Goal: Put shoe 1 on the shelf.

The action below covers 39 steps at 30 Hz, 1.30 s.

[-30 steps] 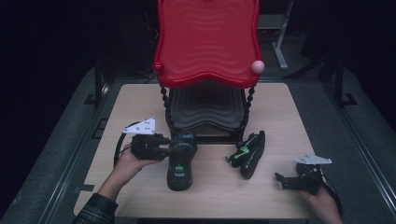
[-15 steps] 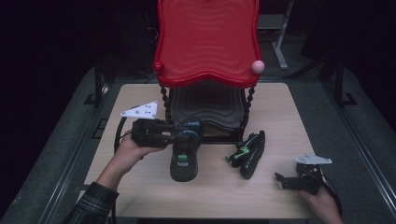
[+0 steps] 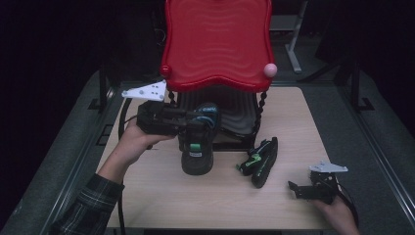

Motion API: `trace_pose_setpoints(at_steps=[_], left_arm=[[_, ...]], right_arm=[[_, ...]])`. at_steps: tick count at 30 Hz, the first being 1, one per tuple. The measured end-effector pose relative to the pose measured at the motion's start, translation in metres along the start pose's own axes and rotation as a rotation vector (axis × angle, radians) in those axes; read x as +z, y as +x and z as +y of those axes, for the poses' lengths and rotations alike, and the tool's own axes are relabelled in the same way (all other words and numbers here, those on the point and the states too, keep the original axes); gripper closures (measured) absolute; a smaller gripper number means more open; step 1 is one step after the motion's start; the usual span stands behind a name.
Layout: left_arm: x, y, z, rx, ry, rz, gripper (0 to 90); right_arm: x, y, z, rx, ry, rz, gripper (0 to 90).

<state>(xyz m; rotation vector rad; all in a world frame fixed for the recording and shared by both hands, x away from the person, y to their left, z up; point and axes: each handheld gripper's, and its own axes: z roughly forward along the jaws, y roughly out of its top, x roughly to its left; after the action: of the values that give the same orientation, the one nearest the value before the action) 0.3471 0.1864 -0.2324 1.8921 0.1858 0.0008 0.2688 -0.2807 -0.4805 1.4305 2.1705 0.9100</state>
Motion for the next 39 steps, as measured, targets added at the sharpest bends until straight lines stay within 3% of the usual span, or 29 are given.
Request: trace_pose_setpoints(at_steps=[10,19,29,39], left_arm=[[-0.004,-0.003,0.044,0.050,-0.021,-0.015,68.8],[-0.010,0.000,0.071,0.077,-0.047,-0.006,68.8],[-0.019,0.018,0.103,0.109,-0.053,0.032,68.9],[-0.026,0.049,0.140,0.149,-0.029,0.106,68.9]], right_arm=[[0.000,0.000,0.000,0.001,0.000,0.000,1.0],[0.000,0.000,0.000,0.000,0.001,0.001,1.0],[0.000,-0.001,0.000,0.005,-0.003,0.007,1.0],[0.000,-0.001,0.000,0.006,-0.004,0.010,1.0]])
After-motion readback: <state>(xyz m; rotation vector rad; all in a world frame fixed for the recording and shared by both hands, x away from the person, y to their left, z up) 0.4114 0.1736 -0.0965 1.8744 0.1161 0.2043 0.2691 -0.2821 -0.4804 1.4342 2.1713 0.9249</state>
